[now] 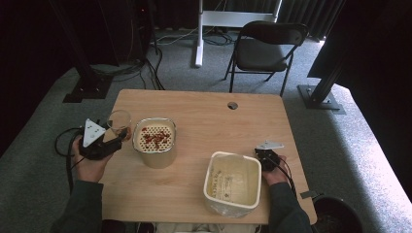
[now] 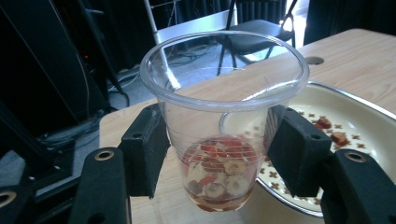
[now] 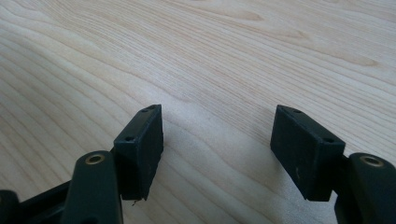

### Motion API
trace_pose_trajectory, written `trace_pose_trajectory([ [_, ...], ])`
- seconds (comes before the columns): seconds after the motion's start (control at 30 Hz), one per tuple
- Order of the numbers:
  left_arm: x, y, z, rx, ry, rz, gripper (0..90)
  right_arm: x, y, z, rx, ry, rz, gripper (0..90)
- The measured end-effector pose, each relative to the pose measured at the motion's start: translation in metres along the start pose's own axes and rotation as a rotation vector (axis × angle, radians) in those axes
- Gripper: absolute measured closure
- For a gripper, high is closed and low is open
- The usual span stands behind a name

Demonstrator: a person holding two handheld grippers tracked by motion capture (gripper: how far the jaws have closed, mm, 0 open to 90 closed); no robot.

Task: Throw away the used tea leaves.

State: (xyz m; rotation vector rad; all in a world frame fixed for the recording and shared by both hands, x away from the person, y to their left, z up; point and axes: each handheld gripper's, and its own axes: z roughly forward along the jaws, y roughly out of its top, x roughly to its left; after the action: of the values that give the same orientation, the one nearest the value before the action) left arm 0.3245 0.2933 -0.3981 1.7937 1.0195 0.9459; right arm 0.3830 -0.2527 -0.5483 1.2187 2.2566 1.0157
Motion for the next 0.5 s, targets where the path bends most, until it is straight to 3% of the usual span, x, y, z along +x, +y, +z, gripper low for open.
trace_pose_trajectory([
  [0.27, 0.0, 0.002, 0.008, 0.019, 0.028, 0.051, 41.1, 0.0, 0.0, 0.0, 0.0, -0.001, 0.001, 33.8],
  [0.5, 0.0, 0.003, 0.014, 0.03, 0.019, 0.084, 41.1, 0.0, 0.0, 0.0, 0.0, -0.002, 0.001, 33.8],
])
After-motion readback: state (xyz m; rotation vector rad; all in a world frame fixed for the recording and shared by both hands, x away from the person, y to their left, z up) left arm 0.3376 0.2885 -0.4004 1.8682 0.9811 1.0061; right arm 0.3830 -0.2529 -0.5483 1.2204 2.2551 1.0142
